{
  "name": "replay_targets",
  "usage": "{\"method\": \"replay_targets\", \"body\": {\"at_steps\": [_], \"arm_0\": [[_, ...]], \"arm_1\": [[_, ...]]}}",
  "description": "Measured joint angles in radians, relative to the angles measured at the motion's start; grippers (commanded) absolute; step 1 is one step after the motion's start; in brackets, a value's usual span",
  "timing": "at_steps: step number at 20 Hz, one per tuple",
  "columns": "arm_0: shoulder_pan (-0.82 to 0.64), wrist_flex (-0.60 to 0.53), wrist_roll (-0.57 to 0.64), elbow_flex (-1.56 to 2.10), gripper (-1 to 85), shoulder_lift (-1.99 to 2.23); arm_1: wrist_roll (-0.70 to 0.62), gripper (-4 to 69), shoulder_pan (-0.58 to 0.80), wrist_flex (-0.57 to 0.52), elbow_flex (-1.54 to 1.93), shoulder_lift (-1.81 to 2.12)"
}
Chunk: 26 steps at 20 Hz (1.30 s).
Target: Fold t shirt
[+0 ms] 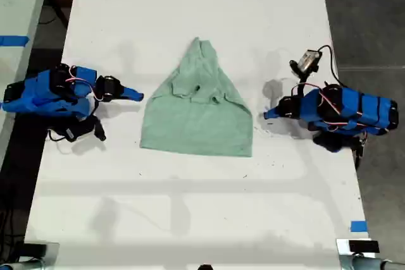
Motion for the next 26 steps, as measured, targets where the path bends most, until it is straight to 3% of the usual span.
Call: {"method": "replay_targets", "body": {"at_steps": [4, 15, 17, 20, 26], "arm_0": [[0.0, 0.0, 0.0, 0.0, 0.0, 0.0], [0.0, 0.0, 0.0, 0.0, 0.0, 0.0], [0.0, 0.0, 0.0, 0.0, 0.0, 0.0], [-0.012, 0.0, 0.0, 0.0, 0.0, 0.0], [-0.018, 0.0, 0.0, 0.0, 0.0, 0.0]], "arm_1": [[0.092, 0.9, 0.0, 0.046, 0.0, 0.002], [0.097, 0.8, 0.0, 0.026, 0.0, 0.0], [0.084, 7.6, 0.015, 0.02, -0.002, -0.015], [0.071, 20.3, -0.012, -0.074, -0.003, -0.124], [0.12, 21.3, -0.11, -0.29, -0.206, -0.646]]}}
